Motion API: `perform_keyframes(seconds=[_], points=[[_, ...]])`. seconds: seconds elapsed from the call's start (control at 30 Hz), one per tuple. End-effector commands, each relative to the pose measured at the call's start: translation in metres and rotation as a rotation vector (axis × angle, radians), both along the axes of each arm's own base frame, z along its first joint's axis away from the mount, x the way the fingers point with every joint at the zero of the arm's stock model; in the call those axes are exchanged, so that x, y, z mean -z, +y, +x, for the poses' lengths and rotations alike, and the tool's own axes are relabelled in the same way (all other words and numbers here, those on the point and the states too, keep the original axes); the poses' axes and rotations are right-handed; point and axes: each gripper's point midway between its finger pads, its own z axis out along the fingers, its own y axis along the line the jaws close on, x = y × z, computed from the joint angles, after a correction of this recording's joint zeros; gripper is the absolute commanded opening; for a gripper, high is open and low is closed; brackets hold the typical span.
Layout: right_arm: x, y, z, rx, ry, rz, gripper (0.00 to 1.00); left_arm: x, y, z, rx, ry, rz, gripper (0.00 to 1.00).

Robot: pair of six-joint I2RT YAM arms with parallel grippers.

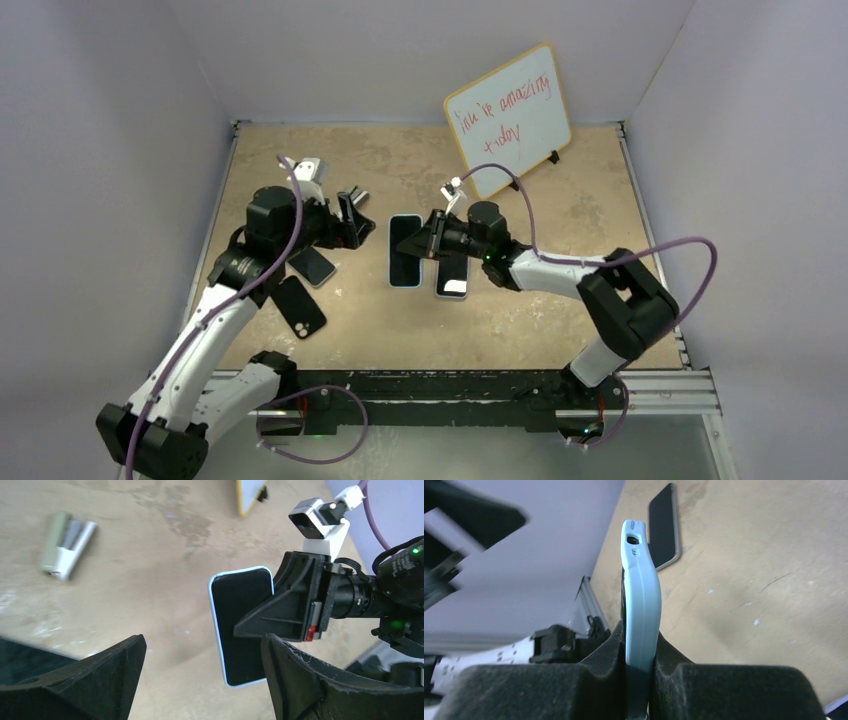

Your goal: Put the phone into the phone case

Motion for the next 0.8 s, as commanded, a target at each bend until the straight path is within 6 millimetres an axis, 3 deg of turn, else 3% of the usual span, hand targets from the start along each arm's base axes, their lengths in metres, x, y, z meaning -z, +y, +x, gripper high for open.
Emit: perform_keyframes(seconds=[0.0,0.17,0.27,0.5,0.67,0.77], points=[[-0.002,0.017,0.042,0.089,-0.029,-0.009,0.11,0.011,0.048,-0.001,-0.197,-0.042,0.154,0.88],[0.027,0.03,0.07,0.145,0.021,-0.042,0.13,0.035,0.052,-0.01,-0.19,0.006,0.194,0.89],[0.057,0.032,0.077,0.167,0.093,-0.102,0.16,0.032,0.052,-0.008,-0.181,0.005,0.208,0.89],[0.101,0.034,0.08,0.162,0.163,-0.19,0.2,0.028,0.057,-0.01,-0.196,-0.017,0.213,0.91],[0.119,0.039,0.084,0.129,0.186,-0.247,0.33,0.037,0.054,-0.01,-0.183,0.02,0.225,0.91],[0.126,0.037,0.086,0.136,0.195,-0.266,0.47,0.041,0.057,-0.009,-0.199,0.04,0.239,0.91]])
